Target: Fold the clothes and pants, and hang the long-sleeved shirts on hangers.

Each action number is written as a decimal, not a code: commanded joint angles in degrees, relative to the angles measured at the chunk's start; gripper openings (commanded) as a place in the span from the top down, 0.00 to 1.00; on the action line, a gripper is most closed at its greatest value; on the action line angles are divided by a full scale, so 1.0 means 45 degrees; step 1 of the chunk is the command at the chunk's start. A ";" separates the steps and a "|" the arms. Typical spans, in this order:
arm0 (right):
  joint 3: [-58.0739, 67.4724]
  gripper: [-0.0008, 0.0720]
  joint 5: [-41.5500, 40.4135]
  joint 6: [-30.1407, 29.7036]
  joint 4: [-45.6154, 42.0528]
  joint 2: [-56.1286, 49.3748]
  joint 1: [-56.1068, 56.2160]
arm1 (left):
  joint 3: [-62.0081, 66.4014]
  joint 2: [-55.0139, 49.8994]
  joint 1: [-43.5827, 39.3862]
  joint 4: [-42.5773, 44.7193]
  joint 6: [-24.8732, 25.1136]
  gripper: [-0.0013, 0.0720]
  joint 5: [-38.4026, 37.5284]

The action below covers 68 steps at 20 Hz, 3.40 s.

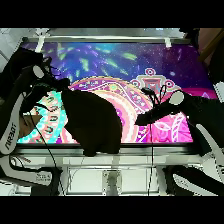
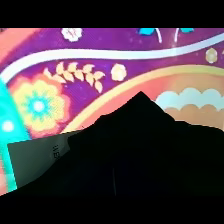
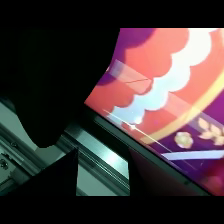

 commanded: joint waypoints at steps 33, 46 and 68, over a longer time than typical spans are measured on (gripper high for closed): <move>1.0020 0.99 -0.0364 0.0160 -0.2540 -0.2574 -0.0223 | -0.3371 0.8825 -0.1836 0.0087 0.1234 0.95 -0.2142; 1.0443 0.41 0.0515 0.0330 -0.2710 -0.4595 -0.0665 | -1.1594 1.2818 -0.2589 -0.0340 -0.1282 0.92 0.0398; 0.0486 0.38 0.2399 -0.0316 0.2064 0.1273 -0.5406 | -1.1880 1.1905 -0.1069 -0.1783 -0.3206 0.95 0.0816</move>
